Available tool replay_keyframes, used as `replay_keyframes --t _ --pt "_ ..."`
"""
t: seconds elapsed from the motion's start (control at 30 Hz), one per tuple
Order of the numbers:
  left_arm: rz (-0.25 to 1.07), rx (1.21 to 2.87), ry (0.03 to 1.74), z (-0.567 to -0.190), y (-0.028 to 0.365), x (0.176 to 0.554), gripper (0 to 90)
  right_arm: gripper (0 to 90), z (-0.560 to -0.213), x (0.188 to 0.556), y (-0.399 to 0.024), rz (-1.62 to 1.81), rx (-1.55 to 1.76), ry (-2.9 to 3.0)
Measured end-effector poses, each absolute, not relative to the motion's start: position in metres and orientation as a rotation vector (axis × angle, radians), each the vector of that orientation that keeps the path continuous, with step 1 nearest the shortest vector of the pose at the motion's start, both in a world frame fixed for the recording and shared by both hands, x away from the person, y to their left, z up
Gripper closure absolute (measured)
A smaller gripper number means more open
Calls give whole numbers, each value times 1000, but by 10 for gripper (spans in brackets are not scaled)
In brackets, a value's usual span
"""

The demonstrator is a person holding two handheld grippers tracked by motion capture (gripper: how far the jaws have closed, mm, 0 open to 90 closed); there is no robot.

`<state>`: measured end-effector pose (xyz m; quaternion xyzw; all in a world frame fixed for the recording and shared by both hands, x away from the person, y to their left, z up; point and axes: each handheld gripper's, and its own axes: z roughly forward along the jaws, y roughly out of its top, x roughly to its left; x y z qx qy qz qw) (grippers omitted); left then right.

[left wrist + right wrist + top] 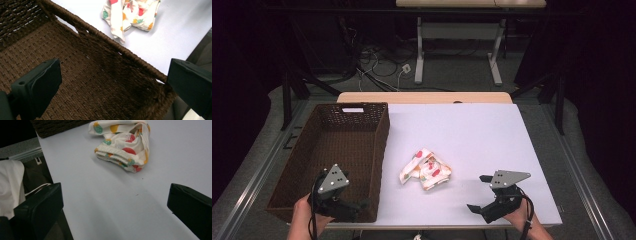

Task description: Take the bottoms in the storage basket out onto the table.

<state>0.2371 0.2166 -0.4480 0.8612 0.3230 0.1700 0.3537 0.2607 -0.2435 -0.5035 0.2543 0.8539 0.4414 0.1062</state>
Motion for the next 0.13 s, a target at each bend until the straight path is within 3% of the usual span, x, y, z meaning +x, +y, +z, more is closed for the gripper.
replay_keyframes --t 0.13 --pt "440 2214 834 -449 216 235 0 0 -504 261 -244 1295 748 2517"
